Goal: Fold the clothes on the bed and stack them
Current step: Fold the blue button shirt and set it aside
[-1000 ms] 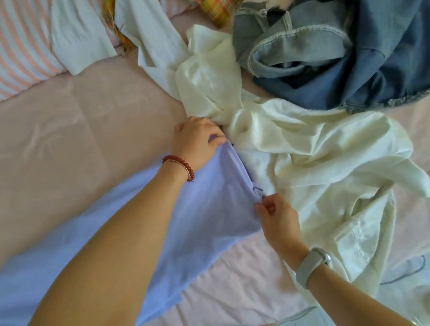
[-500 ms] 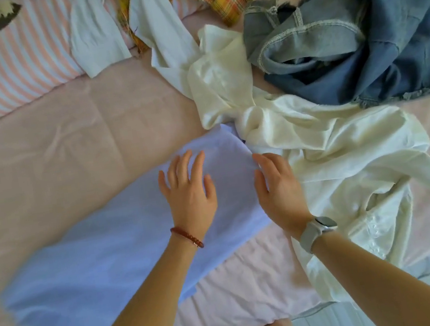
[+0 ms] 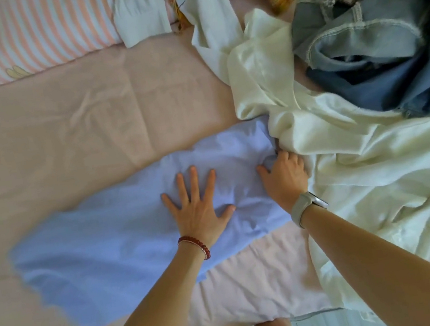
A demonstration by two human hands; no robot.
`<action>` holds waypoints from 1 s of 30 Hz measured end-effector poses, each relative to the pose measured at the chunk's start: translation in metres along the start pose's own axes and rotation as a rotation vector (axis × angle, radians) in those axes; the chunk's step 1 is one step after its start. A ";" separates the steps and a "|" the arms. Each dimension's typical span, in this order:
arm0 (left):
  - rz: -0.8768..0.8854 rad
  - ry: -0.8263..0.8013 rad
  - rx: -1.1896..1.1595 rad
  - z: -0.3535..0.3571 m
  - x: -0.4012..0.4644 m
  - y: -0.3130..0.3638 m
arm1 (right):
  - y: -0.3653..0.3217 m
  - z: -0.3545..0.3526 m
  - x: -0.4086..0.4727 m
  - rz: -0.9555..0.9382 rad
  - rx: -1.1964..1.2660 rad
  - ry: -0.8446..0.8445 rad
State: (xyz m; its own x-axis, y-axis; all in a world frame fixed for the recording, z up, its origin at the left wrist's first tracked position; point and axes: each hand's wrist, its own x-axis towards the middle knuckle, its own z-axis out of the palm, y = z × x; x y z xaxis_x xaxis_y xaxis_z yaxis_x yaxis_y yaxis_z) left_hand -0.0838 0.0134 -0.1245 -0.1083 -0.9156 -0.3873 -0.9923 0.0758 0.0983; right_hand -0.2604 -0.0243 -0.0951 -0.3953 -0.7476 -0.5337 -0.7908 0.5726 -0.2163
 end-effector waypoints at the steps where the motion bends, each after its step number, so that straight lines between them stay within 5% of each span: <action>1: 0.003 0.002 0.000 0.001 0.001 0.000 | -0.002 -0.001 0.000 0.017 0.031 -0.024; 9: 0.035 0.032 -0.001 0.001 0.004 -0.007 | -0.005 -0.004 -0.036 -0.394 0.258 -0.068; 12: 0.093 0.078 -0.086 -0.005 -0.004 -0.018 | 0.000 -0.008 -0.039 -0.292 0.339 -0.063; 18: -0.095 0.253 -0.592 -0.032 -0.041 -0.056 | -0.022 -0.032 -0.051 -0.004 0.958 -0.335; 23: -0.525 0.318 -1.130 -0.064 -0.078 -0.118 | -0.095 -0.032 -0.108 -0.389 0.826 -0.381; 27: -0.756 0.082 -1.725 -0.075 -0.107 -0.194 | -0.163 0.016 -0.161 -0.592 0.614 -0.482; 30: -0.851 0.008 -1.950 -0.072 -0.127 -0.242 | -0.206 0.061 -0.199 -0.664 0.532 -0.638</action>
State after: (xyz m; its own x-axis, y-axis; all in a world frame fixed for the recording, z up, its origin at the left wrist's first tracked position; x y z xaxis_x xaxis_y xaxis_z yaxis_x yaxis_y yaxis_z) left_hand 0.1740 0.0826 -0.0330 0.2267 -0.4975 -0.8373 0.5354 -0.6545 0.5338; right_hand 0.0095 0.0271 0.0054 0.4808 -0.7377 -0.4740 -0.3912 0.3033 -0.8689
